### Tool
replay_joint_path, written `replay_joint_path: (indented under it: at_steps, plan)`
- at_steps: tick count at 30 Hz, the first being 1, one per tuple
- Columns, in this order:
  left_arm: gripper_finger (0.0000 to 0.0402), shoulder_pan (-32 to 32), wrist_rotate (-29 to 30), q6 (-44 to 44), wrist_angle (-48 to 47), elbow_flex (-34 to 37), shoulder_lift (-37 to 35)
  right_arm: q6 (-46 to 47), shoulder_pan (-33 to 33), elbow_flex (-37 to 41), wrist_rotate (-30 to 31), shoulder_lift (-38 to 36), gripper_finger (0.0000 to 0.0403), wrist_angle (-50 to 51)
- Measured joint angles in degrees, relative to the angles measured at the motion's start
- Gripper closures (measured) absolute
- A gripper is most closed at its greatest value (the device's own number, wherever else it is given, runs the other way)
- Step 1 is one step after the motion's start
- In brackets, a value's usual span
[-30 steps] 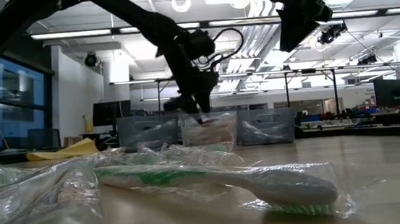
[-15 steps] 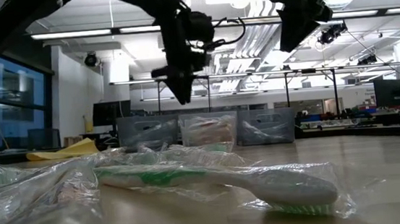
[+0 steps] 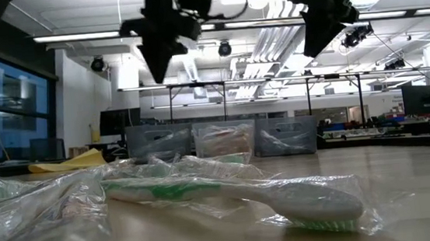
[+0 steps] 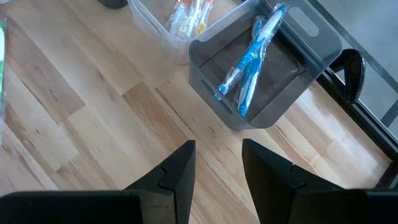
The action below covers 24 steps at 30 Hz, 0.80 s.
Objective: Pick & Place Toothbrushes
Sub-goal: Put the orange toothbrush into the transparent bin
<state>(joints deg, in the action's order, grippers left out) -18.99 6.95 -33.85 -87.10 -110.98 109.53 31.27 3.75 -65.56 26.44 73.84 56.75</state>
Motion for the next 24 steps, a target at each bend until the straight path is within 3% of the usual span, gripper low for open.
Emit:
replay_joint_path:
  at_steps: [13,21,24]
  plan:
    - [0.0392,16.2,0.0,12.9,9.5,30.1,-21.5,-2.6,0.0,0.0,0.0,0.0,0.0278,-0.1]
    - [0.0391,21.4,0.0,12.6,17.8,41.0,-25.0,-2.6,0.0,0.0,0.0,0.0,0.0278,-0.6]
    - [0.0391,21.4,-0.4,8.2,20.1,44.9,-25.0,-2.6,0.0,0.0,0.0,0.0,0.0278,-0.7]
